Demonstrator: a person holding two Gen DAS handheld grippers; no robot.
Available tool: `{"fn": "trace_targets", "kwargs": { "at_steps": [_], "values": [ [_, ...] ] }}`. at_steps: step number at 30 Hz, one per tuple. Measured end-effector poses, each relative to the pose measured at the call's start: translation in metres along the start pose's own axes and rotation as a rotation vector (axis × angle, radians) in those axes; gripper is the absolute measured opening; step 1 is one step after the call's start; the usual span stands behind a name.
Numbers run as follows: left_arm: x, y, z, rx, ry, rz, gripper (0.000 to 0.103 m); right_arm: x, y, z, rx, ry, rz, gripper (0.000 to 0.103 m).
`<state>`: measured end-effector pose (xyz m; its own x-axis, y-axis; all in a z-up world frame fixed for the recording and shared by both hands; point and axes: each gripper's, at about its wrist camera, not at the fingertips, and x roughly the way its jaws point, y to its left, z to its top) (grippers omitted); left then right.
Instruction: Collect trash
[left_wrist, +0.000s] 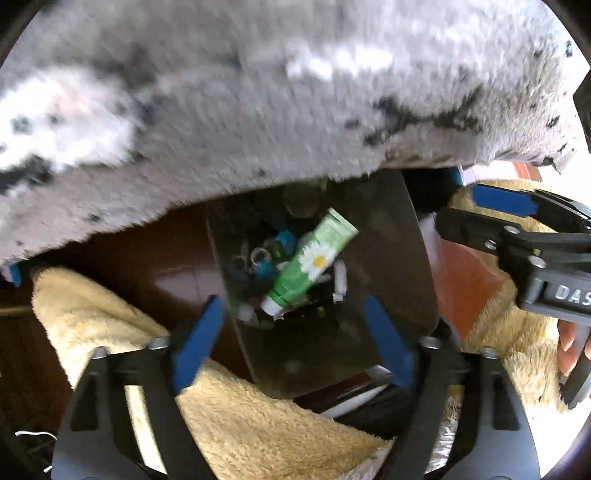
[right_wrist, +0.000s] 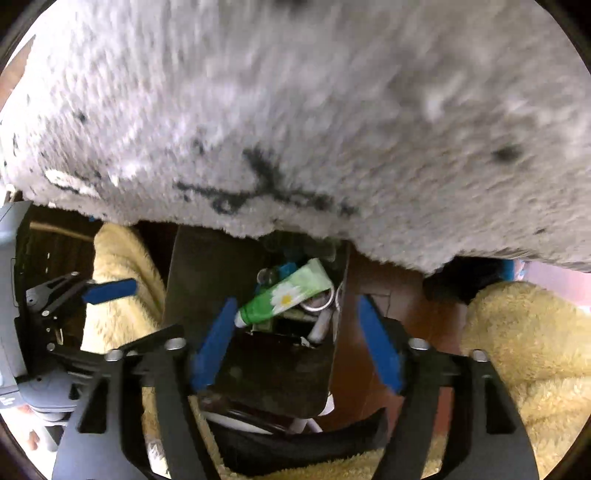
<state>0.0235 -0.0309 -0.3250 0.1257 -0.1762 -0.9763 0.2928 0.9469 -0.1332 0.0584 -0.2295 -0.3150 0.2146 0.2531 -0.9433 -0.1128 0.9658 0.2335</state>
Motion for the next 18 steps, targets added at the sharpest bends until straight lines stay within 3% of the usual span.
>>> {"fn": "trace_targets", "kwargs": {
  "at_steps": [4,12,18],
  "values": [
    [-0.024,0.000,0.001,0.014,-0.064,0.039,0.093,-0.025,-0.001,0.001,-0.002,-0.062,-0.026,0.090],
    [-0.103,-0.006,0.009,0.063,-0.252,0.075,0.094,-0.094,0.003,0.013,-0.049,-0.219,-0.053,0.092],
    [-0.167,0.005,0.026,0.065,-0.423,0.106,0.094,-0.148,0.011,0.048,-0.108,-0.364,-0.071,0.093]
  ]
}}
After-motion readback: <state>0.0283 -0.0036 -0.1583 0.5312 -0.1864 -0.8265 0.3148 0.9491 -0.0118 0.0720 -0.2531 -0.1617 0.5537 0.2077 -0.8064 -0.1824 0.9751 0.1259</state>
